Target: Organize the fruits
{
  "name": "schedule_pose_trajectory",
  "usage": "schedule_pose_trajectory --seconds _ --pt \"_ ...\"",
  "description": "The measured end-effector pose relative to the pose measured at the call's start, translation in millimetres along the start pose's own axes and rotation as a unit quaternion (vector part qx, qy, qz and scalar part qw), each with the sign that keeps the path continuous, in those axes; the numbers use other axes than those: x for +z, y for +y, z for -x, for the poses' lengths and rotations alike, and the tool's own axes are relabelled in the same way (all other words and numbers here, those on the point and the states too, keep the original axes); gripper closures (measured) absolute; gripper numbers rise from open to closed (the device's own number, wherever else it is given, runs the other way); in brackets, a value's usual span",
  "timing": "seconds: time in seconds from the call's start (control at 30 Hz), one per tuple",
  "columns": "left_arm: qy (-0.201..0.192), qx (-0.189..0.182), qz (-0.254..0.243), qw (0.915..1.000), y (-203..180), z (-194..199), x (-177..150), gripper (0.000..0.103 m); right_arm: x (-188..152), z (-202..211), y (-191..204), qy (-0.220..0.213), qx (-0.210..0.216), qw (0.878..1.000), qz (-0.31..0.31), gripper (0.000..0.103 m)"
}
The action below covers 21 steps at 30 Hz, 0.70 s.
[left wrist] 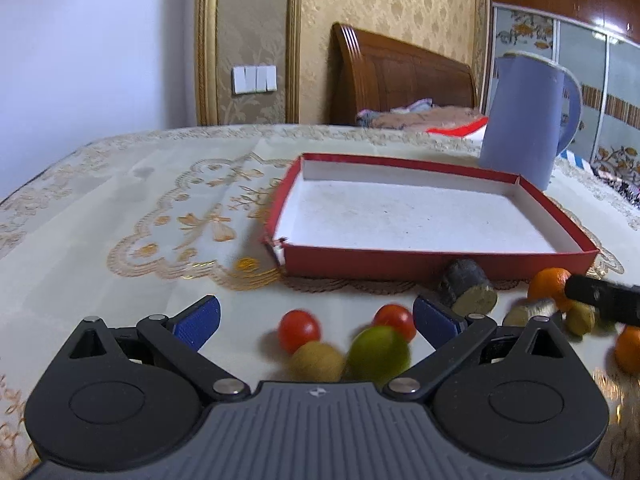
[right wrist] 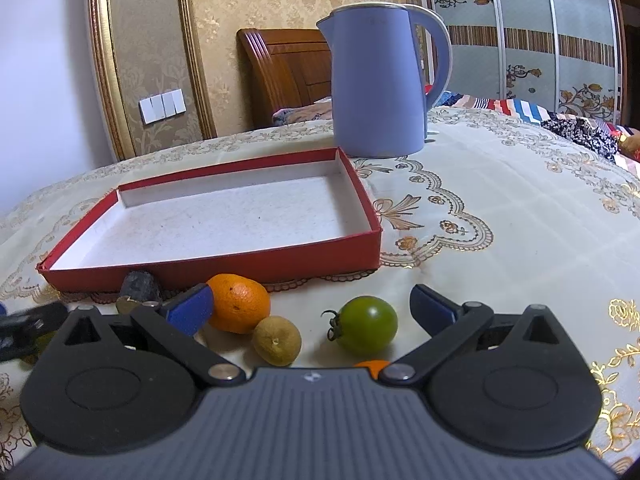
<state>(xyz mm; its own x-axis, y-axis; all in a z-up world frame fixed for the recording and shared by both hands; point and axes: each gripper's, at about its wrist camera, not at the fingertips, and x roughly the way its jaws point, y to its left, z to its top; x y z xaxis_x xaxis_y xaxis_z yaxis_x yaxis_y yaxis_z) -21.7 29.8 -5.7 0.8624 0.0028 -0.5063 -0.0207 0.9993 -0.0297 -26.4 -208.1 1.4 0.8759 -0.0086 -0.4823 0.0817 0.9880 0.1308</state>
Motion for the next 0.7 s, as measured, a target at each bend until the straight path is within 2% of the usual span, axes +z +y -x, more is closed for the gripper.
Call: schedule_pose_trajectory --seconds 0.1,0.2,0.43,0.6,0.7 --pt "-0.003 -0.022 0.058 0.9981 21.1 7.2 -4.4 0.0 0.1 -0.3 0.4 -0.001 0.003 1.0 0.001 0.0" --pt "0.015 -0.022 0.08 0.9964 27.9 0.5 -2.5 0.0 -0.5 -1.0 -0.9 -0.002 0.002 1.0 -0.003 0.0" --pt "0.003 0.006 0.061 0.9981 20.7 7.0 -3.1 0.0 -0.4 -3.0 -2.9 0.002 0.005 1.0 -0.01 0.0" --pt "-0.001 0.012 0.035 0.9993 18.2 16.1 -6.6 0.0 -0.7 -3.5 -3.3 0.001 0.007 1.0 -0.01 0.0" --pt "0.001 0.002 0.022 0.9998 15.0 14.7 -6.1 0.0 -0.9 -2.4 -3.9 0.001 0.009 1.0 -0.012 0.0"
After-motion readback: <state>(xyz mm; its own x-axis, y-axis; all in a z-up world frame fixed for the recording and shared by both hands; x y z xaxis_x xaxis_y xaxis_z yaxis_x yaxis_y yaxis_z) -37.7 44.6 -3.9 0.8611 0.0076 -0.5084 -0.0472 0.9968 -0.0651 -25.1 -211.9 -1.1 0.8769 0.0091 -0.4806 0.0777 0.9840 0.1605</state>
